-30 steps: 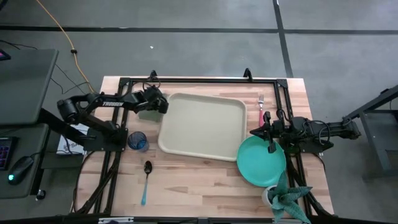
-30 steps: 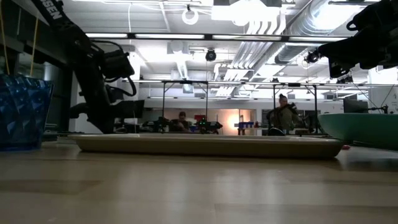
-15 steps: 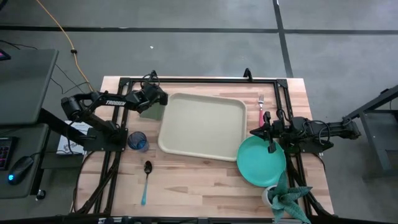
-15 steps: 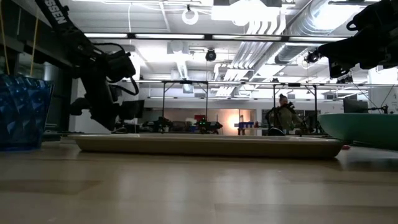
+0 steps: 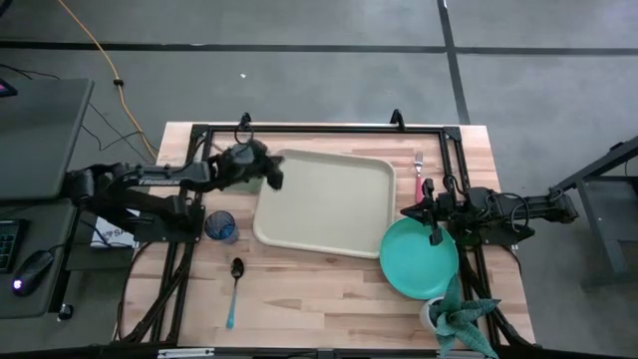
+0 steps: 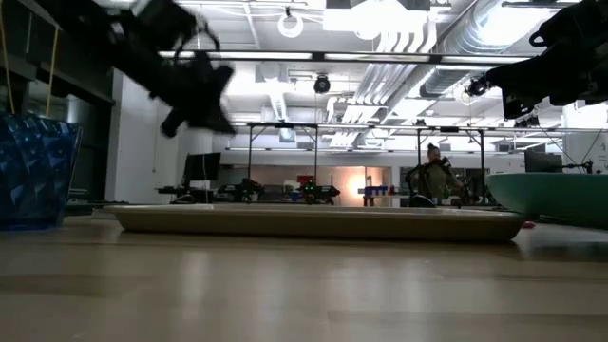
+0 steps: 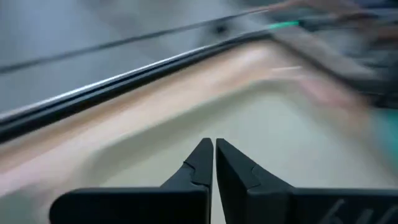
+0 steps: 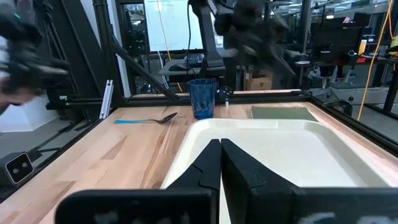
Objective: Pick and place plate/cup/fork/spoon on tray
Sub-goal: Put the green plate on the center of the gray tray, then adjust the gray tray
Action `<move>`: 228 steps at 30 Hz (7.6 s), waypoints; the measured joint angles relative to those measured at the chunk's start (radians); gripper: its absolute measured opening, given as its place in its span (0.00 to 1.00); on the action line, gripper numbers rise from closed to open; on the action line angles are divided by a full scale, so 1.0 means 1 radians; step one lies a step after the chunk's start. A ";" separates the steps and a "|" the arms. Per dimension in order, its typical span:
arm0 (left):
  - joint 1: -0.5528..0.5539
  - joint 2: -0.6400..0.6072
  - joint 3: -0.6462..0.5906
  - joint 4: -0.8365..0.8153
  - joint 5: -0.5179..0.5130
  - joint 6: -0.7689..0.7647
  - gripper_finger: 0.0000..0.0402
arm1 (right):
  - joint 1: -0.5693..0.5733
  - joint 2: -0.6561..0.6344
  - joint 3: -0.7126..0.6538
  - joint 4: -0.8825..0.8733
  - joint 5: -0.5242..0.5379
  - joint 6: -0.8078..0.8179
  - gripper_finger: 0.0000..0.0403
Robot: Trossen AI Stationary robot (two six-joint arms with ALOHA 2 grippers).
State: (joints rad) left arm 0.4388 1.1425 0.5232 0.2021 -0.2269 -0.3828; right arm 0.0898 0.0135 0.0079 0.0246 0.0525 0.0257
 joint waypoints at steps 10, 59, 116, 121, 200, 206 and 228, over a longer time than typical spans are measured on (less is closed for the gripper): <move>-0.351 -0.158 0.000 0.294 0.181 0.318 0.00 | 0.000 0.000 0.000 0.000 0.000 0.004 0.00; -0.400 -0.200 -0.248 0.778 0.277 0.202 0.00 | 0.042 1.112 0.610 -0.983 0.144 0.554 0.52; -0.400 -0.199 -0.247 0.793 0.264 0.200 0.00 | -0.183 1.312 0.995 -0.424 0.200 0.352 0.00; -0.400 -0.199 -0.247 0.793 0.264 0.199 0.00 | -0.366 1.512 1.103 -0.475 0.043 0.421 0.00; -0.397 -0.199 -0.247 0.764 0.211 0.176 0.00 | -0.171 1.296 0.596 -0.244 0.103 0.494 0.15; -0.392 -0.199 -0.247 0.764 0.211 0.176 0.00 | -0.005 1.311 0.583 -0.236 0.096 0.509 0.04; -0.393 -0.199 -0.247 0.759 0.211 0.176 0.00 | 0.161 1.510 0.768 -0.556 0.153 0.464 0.00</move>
State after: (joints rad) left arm 0.0460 0.9432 0.2764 0.9616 -0.0154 -0.2070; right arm 0.2508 1.5238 0.7760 -0.5316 0.2058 0.4892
